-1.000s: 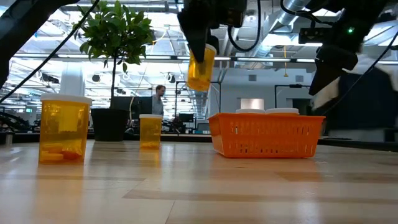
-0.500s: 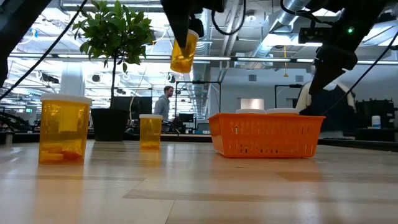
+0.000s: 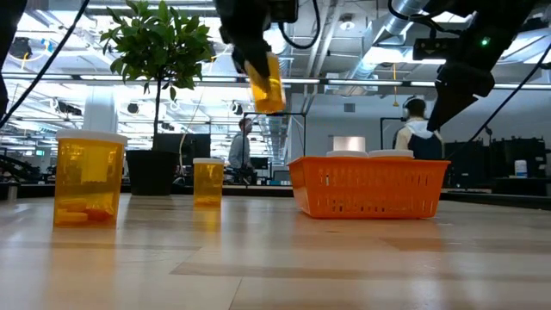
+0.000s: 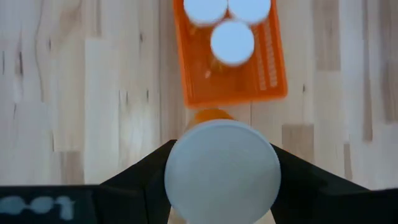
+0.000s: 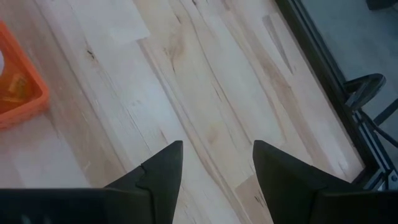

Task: Pick and place pill bottles into a basket
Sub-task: Put the orange pill bottle into the orange bin

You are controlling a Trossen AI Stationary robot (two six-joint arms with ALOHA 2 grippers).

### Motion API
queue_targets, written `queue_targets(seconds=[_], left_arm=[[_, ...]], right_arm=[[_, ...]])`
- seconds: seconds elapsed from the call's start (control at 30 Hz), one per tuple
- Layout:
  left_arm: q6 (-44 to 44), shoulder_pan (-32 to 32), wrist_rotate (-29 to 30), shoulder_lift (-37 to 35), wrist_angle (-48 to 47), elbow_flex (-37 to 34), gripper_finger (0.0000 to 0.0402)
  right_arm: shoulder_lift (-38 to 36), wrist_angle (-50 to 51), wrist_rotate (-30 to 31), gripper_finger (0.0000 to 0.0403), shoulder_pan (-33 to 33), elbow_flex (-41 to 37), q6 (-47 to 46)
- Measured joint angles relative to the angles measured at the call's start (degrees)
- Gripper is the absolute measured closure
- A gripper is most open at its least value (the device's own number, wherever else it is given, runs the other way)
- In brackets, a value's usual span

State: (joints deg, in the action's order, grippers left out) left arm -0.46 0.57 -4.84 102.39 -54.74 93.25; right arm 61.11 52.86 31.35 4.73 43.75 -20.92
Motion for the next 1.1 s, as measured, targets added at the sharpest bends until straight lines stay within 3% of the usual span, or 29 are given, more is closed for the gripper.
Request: queue_targets(seconds=[0.37, 0.8, 1.1], left_arm=[[-0.7, 2.9, -8.5, 5.2, 7.0, -0.2, 0.0207], [-1.9, 2.0, -6.4, 6.1, 10.5, 0.2, 0.0207], [-0.9, 1.7, -5.2, 7.6, 6.9, 3.8, 0.0207]], right_arm=[[0.0, -0.2, -1.3, 0.0214, 0.0, 0.0, 1.0], [0.0, -0.2, -1.4, 0.0214, 0.0, 0.0, 1.5], [0.0, -0.4, -1.4, 0.0214, 0.0, 0.0, 1.9]])
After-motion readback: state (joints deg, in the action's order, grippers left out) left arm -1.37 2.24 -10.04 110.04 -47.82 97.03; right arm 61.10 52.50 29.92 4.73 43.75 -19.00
